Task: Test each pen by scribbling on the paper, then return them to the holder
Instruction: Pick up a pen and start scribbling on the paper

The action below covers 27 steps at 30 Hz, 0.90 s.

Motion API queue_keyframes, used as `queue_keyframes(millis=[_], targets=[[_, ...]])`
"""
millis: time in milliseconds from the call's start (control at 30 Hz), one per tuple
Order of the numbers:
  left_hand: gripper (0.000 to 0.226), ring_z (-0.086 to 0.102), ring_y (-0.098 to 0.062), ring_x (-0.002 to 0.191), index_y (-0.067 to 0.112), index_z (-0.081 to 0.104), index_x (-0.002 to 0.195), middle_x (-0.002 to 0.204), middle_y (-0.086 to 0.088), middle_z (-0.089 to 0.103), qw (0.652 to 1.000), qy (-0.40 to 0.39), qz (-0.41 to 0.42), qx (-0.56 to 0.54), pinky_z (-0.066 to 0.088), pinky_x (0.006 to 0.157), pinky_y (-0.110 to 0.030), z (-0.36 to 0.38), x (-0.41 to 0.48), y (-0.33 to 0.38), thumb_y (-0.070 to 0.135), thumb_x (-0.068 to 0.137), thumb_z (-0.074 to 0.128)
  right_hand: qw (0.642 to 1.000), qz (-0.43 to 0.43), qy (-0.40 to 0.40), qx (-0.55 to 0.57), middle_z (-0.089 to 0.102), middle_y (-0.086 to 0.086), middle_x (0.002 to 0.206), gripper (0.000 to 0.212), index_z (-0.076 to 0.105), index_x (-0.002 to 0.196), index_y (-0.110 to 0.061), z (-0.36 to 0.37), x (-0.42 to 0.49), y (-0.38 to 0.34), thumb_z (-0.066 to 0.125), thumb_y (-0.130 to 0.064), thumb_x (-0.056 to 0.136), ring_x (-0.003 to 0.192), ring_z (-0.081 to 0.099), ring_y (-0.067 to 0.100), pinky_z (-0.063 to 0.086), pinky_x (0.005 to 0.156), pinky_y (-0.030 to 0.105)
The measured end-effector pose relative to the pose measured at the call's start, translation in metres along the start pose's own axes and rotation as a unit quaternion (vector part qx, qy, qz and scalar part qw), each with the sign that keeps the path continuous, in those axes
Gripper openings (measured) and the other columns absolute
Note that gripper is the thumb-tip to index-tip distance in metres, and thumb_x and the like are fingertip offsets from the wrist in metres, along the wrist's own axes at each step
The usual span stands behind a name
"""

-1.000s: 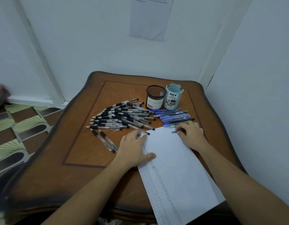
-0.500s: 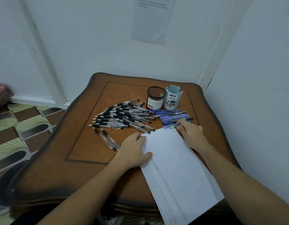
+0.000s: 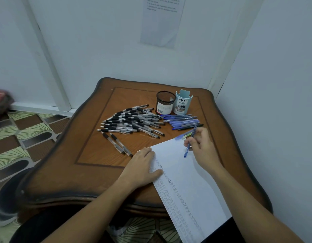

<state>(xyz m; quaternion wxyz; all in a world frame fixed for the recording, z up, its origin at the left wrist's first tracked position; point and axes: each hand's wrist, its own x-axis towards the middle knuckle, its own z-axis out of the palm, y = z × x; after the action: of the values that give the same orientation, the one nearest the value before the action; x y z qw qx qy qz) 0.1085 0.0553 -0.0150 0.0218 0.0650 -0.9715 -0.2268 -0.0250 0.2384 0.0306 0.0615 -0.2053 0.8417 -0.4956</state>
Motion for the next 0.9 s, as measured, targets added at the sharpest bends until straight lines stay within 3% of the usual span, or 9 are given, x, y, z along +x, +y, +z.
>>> queue_keyframes(millis=[167,300,367,433,567,667,733,800,900], targets=[[0.095,0.010,-0.016,0.149,0.013,0.030,0.152,0.162,-0.002,0.019,1.000,-0.017,0.005,0.000,0.002,0.117,-0.025,0.002,-0.011,-0.004,0.077,0.081,0.033,0.979,0.100,0.027,0.177,0.072,0.014,0.090,0.029,0.040,0.123,-0.024,-0.003,-0.015,-0.015,0.047,-0.004,0.103,0.075,0.074,0.025,0.060,0.059,0.031],[0.110,0.004,-0.017,0.151,0.014,0.020,0.156,0.164,-0.003,0.011,0.999,-0.030,0.006,0.027,-0.001,0.119,-0.029,0.002,-0.015,-0.005,0.084,0.071,0.022,0.933,0.209,-0.083,0.281,0.074,0.015,0.107,0.020,0.061,0.113,-0.009,-0.008,-0.023,-0.017,0.046,-0.003,0.101,0.096,0.073,0.027,0.056,0.059,0.035],[0.115,0.002,-0.016,0.151,0.014,0.016,0.157,0.165,-0.002,0.007,0.998,-0.031,0.005,0.049,-0.003,0.119,-0.028,0.003,-0.017,-0.005,0.086,0.068,0.019,0.945,0.197,-0.105,0.238,0.077,0.010,0.096,0.007,0.060,0.104,-0.009,-0.009,-0.028,-0.014,0.056,-0.013,0.100,0.088,0.072,0.027,0.051,0.056,0.032],[0.117,0.002,-0.015,0.151,0.013,0.015,0.157,0.165,-0.002,0.007,0.998,-0.020,-0.001,0.055,-0.005,0.117,-0.026,0.004,-0.020,-0.004,0.088,0.067,0.017,0.972,0.158,-0.091,0.149,0.071,0.006,0.069,0.025,0.063,0.090,-0.009,-0.008,-0.032,-0.012,0.054,-0.030,0.102,0.064,0.060,0.024,0.043,0.051,0.028],[0.117,0.008,-0.018,0.150,0.014,0.023,0.154,0.164,-0.002,0.014,0.998,0.006,-0.022,0.051,0.000,0.119,-0.029,0.002,-0.027,0.000,0.090,0.066,0.023,0.986,0.117,-0.111,0.050,0.057,-0.001,0.072,0.051,0.070,0.082,-0.009,-0.006,-0.038,-0.020,0.039,-0.042,0.105,0.071,0.053,0.016,0.048,0.066,0.028],[0.119,0.014,-0.017,0.149,0.013,0.030,0.152,0.162,-0.002,0.021,0.999,0.007,-0.027,0.031,0.006,0.120,-0.031,-0.001,-0.028,0.001,0.090,0.063,0.024,0.983,0.099,-0.100,0.120,0.067,0.003,0.077,0.031,0.064,0.098,-0.009,-0.006,-0.039,-0.030,0.039,-0.024,0.107,0.082,0.064,0.019,0.052,0.089,0.034],[0.110,0.017,-0.016,0.148,0.014,0.032,0.152,0.161,-0.001,0.023,0.999,0.007,-0.031,0.016,0.010,0.119,-0.030,-0.002,-0.028,0.000,0.085,0.068,0.035,0.957,0.118,-0.115,0.239,0.053,0.006,0.065,0.019,0.055,0.106,-0.010,-0.004,-0.042,-0.034,0.038,-0.018,0.108,0.063,0.054,0.019,0.053,0.079,0.037],[0.104,0.018,-0.014,0.148,0.015,0.032,0.153,0.162,0.001,0.022,0.999,-0.005,-0.027,0.019,0.012,0.118,-0.028,-0.005,-0.027,-0.004,0.079,0.071,0.041,0.920,0.151,-0.129,0.337,0.036,0.005,0.065,0.029,0.052,0.097,-0.012,-0.002,-0.046,-0.033,0.040,-0.036,0.106,0.055,0.037,0.016,0.042,0.060,0.032],[0.106,0.016,-0.012,0.148,0.018,0.028,0.154,0.162,0.003,0.019,0.999,-0.029,-0.009,0.031,0.012,0.118,-0.028,-0.009,-0.027,-0.012,0.080,0.071,0.045,0.895,0.162,-0.152,0.386,0.030,0.005,0.061,0.077,0.044,0.065,-0.010,-0.001,-0.048,-0.033,0.029,-0.085,0.075,0.054,0.030,0.016,0.029,0.056,0.032]])
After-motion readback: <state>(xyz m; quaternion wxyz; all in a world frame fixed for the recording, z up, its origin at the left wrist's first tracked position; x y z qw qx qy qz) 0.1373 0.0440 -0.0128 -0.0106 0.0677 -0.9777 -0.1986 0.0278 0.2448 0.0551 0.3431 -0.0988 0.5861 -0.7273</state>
